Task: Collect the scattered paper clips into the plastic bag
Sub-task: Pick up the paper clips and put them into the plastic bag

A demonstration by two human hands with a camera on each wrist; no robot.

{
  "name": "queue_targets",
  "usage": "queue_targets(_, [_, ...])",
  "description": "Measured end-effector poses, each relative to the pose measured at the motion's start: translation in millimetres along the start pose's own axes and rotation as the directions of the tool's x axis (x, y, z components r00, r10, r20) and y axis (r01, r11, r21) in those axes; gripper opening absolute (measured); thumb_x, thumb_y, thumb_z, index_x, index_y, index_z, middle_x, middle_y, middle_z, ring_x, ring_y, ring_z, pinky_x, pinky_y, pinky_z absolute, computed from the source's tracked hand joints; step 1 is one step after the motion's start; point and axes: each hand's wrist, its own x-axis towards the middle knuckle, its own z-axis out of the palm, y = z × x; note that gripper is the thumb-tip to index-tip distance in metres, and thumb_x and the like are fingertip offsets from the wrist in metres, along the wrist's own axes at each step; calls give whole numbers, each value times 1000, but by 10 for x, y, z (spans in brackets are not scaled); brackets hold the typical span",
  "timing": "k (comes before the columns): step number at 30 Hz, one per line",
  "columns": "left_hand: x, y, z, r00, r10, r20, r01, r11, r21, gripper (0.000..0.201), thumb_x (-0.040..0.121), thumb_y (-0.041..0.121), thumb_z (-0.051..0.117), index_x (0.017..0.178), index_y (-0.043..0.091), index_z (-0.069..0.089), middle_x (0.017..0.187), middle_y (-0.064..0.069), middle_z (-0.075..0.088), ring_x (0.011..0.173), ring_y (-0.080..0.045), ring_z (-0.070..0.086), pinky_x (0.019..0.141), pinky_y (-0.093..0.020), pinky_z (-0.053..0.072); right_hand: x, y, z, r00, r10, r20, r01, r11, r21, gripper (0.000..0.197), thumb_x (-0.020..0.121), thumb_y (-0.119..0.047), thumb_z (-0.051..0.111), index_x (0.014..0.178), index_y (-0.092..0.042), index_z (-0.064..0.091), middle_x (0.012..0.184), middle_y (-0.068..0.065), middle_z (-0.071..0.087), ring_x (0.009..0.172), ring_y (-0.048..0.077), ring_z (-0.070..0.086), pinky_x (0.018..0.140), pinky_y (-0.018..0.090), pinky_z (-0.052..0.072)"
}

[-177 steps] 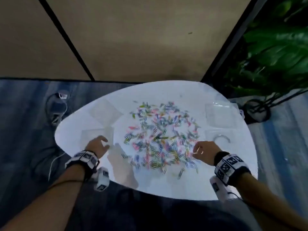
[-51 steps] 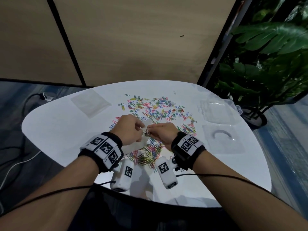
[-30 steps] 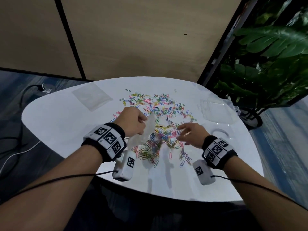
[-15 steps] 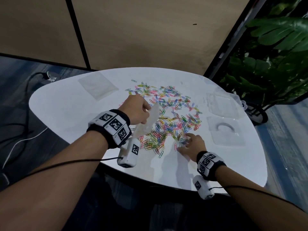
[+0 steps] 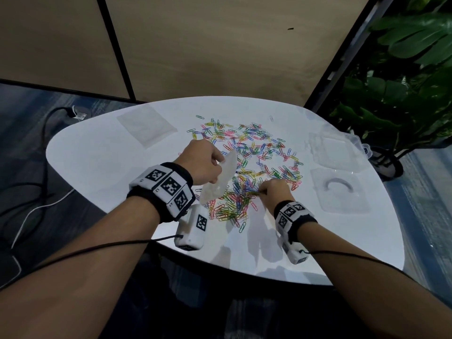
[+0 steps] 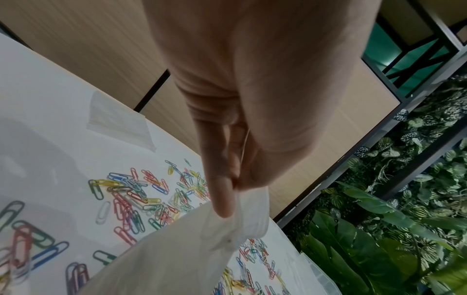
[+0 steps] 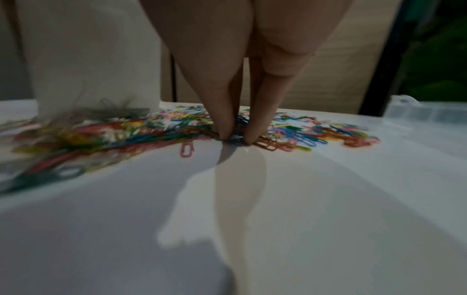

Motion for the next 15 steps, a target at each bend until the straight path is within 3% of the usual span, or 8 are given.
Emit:
queue_targets(3, [-3, 13, 4, 1000, 2, 4, -3, 1000, 5, 36, 90, 0, 57, 124, 6, 68, 92, -10, 77, 66, -14, 76, 84, -34, 62, 19, 83, -194, 988, 151, 8, -150, 972, 181, 11, 85, -11, 69, 82, -11, 79, 81, 0, 74, 76, 15, 68, 68, 18, 50])
queue_targets(6, [-1, 27, 3, 1000, 3, 7, -4, 1000, 6, 35, 91, 1, 57, 124, 5, 68, 93, -10, 76, 65, -15, 76, 81, -31, 62, 58, 120, -405, 956, 278, 98, -291, 844, 451, 8, 79, -21, 74, 76, -15, 79, 80, 0, 73, 73, 12, 63, 70, 18, 50])
queue_targets(7, [-1, 29, 3, 1000, 4, 9, -4, 1000, 11, 35, 91, 1, 57, 124, 5, 68, 92, -10, 76, 65, -15, 76, 80, -30, 62, 59, 95, -477, 942, 296, 158, -329, 729, 601, 9, 78, -18, 74, 73, -11, 76, 84, 9, 75, 73, 14, 63, 73, 22, 52])
queue_targets(9, [4, 39, 4, 1000, -2, 12, 2, 1000, 13, 36, 91, 1, 57, 125, 4, 68, 89, -11, 77, 66, -16, 76, 82, -31, 62, 51, -1, -629, 913, 280, 295, -371, 276, 887, 8, 80, -4, 74, 85, 2, 73, 98, 25, 72, 80, 20, 69, 79, 23, 57])
queue_targets(10, [5, 41, 5, 1000, -8, 13, 7, 1000, 11, 36, 91, 0, 57, 126, 4, 67, 88, -12, 77, 65, -16, 75, 84, -33, 62, 31, -64, -708, 911, 232, 341, -367, 75, 927, 17, 82, -1, 72, 97, 7, 69, 101, 26, 71, 86, 23, 71, 79, 24, 59])
queue_targets(11, [7, 45, 5, 1000, -12, 13, 12, 1000, 13, 36, 91, 1, 57, 126, 4, 67, 87, -13, 78, 64, -14, 74, 86, -33, 62, -2, -140, -792, 912, 178, 370, -366, -56, 929, 22, 85, -1, 70, 105, 9, 66, 102, 24, 70, 92, 24, 71, 78, 24, 60])
queue_targets(13, [8, 50, 11, 1000, -15, 3, 14, 1000, 22, 36, 91, 1, 58, 126, 4, 67, 85, -13, 78, 62, -9, 71, 89, -34, 61, -79, -308, -963, 921, 69, 384, -367, -178, 913, 21, 88, -2, 67, 107, 8, 64, 98, 21, 71, 96, 24, 70, 79, 24, 60])
queue_targets(15, [14, 54, 22, 1000, -14, -13, 15, 999, 31, 36, 91, 2, 58, 125, 4, 68, 82, -13, 78, 60, -6, 69, 90, -36, 61, -146, -442, -1055, 925, 0, 379, -369, -233, 900, 16, 90, -1, 64, 105, 5, 64, 93, 19, 71, 94, 23, 69, 79, 23, 59])
